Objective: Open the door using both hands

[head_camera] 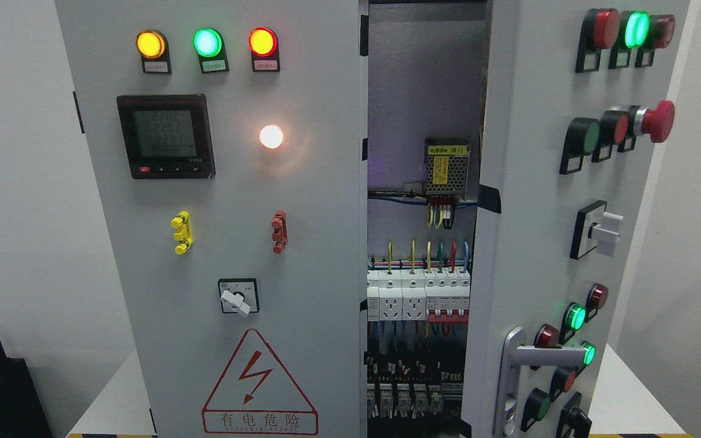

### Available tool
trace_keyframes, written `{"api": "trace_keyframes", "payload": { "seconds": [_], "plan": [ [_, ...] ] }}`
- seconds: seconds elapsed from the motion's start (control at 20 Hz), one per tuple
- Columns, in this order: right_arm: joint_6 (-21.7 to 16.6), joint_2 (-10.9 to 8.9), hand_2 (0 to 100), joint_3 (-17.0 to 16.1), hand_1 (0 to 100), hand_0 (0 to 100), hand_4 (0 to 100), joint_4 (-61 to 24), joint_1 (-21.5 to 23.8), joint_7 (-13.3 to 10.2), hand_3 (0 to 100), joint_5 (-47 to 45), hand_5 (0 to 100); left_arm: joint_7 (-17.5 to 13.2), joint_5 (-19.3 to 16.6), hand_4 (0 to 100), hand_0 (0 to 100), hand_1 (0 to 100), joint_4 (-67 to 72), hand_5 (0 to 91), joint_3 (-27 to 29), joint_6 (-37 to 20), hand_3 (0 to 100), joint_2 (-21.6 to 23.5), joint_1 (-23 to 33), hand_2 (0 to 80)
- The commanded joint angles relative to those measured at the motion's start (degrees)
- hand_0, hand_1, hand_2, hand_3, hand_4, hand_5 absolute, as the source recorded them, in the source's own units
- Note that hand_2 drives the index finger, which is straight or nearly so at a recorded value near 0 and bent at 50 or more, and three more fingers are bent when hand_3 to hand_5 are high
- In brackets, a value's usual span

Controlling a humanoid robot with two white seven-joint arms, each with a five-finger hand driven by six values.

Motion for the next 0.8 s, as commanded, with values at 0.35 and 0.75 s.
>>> {"api": "trace_keyframes", "payload": {
  "seconds": [0.35,0.75],
  "plan": [
    [0.0,0.00,0,0.0,0,0,0,0.0,0.0,0.0,0,0.6,0,0.0,0.0,4,0,0,0.0,0.0,-0.1,0.0,0,0.0,0.0,0.0],
    [0.1,0.00,0,0.0,0,0,0,0.0,0.0,0.0,0,0.6,0,0.0,-0.2,4,0,0,-0.8,0.0,-0.1,0.0,0,0.0,0.0,0.0]
  ]
}}
